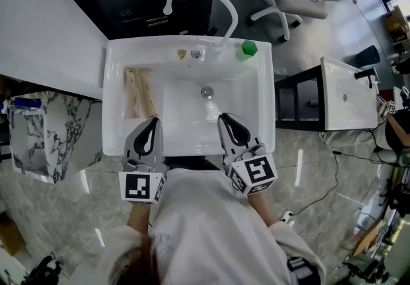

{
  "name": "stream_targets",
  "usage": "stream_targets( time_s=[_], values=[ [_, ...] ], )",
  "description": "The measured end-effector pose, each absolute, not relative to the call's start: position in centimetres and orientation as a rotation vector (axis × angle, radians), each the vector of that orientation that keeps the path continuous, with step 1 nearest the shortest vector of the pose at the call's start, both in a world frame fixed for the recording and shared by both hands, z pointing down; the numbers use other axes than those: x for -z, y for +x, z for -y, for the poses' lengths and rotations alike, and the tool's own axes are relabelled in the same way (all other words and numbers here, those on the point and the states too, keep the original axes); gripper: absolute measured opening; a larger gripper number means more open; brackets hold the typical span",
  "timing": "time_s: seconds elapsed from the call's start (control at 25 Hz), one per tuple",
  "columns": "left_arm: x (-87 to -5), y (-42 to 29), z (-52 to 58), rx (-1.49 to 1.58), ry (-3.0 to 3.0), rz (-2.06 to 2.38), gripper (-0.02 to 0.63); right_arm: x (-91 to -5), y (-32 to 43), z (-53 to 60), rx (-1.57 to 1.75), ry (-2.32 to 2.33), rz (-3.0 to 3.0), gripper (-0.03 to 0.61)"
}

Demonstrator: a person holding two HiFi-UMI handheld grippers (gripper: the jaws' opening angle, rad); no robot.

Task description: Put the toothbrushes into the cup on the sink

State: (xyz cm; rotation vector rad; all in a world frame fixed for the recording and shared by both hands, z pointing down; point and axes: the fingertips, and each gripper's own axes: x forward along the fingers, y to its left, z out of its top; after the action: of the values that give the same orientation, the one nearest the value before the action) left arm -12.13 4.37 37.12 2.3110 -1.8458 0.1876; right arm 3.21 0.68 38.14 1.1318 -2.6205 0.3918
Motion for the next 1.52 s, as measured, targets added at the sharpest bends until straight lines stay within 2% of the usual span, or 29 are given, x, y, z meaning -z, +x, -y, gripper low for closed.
stream_targets(
  time_s=[0.28, 0.32, 0.4, 1.0, 1.52],
  values=[
    [-38.2, -15.8, -3.0, -0.211, 2.305, 1.828, 0.012, -38.1, -1.7, 0.5, -0.448, 1.055, 2.655, 0.022],
    [-38.4, -16.4, -2.8, -0.205, 2.301, 1.825, 0.014, -38.3, -2.6, 0.7, -0.448, 1.039, 2.655, 0.034],
    [-38.7, -17.6, -2.4, -0.196, 2.298, 1.823, 0.012, -38.7, -4.6, 1.2, -0.454, 0.996, 2.655, 0.131],
    [-41.5, -25.0, -0.9, -0.154, 2.179, 1.795, 0.014, -47.8, -18.6, 7.7, -0.512, 0.732, 2.492, 0.135],
    [-44.1, -27.1, 1.4, -0.185, 2.227, 1.691, 0.014, -61.4, -24.8, 11.3, -0.768, 0.573, 2.191, 0.132]
  ],
)
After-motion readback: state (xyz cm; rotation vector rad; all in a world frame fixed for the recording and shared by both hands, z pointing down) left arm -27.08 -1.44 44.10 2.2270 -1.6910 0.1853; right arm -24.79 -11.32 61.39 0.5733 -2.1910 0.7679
